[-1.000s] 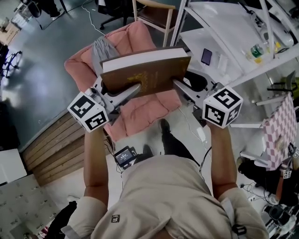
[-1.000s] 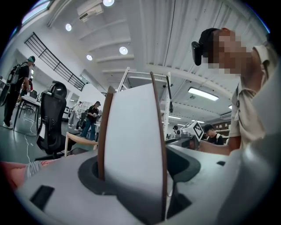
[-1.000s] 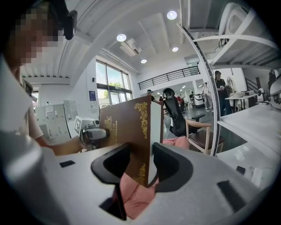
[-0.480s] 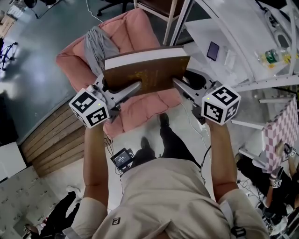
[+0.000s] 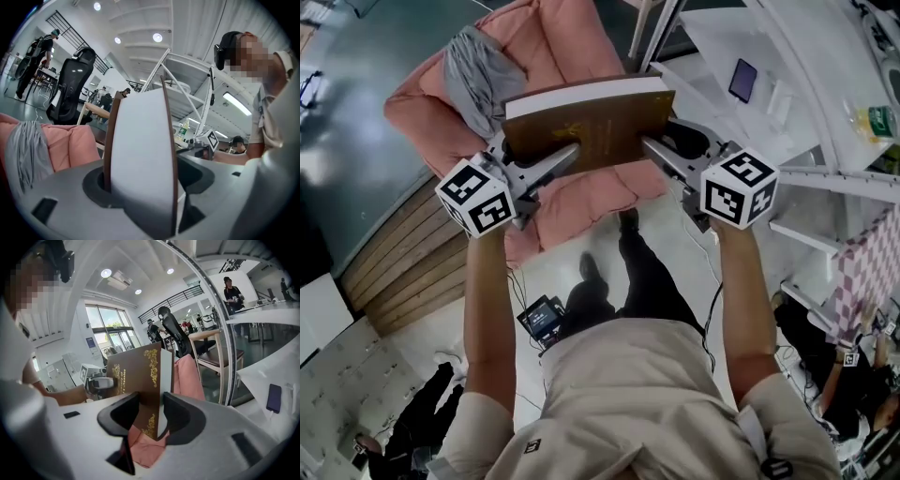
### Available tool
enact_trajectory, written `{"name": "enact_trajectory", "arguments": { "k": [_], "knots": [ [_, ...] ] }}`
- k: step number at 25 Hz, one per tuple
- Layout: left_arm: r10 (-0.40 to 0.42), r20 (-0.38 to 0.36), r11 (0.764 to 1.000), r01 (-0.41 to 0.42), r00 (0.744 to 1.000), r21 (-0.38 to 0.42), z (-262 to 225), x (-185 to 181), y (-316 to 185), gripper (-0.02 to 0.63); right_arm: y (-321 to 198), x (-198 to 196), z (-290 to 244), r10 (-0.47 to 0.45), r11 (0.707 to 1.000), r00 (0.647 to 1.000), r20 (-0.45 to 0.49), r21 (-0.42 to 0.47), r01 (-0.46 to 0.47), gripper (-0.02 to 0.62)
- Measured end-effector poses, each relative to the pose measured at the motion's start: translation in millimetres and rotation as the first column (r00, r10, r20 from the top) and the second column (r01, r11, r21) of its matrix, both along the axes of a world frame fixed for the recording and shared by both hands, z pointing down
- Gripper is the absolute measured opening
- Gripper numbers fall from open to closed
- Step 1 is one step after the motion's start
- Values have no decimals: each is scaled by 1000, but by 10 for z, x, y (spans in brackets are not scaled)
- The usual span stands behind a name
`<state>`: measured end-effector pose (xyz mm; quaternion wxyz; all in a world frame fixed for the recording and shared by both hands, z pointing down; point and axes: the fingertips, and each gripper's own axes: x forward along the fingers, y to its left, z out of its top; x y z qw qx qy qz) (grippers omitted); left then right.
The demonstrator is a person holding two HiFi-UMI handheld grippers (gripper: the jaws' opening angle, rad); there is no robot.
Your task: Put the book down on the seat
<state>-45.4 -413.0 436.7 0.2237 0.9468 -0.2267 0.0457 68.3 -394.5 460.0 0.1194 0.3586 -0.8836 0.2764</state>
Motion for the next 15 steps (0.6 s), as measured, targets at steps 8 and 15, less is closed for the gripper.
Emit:
{"name": "enact_trajectory", "arguments": {
  "k": [8, 15],
  "knots": [
    [-14, 0, 996, 13, 1000, -91, 720, -7, -300, 314, -283, -4, 686, -6, 996, 1000, -7, -91, 5, 155],
    [-29, -29, 985, 24, 999, -168, 1400, -8, -526, 324, -484, 3, 1293, -3, 986, 1000, -28, -169, -1, 155]
  ]
}}
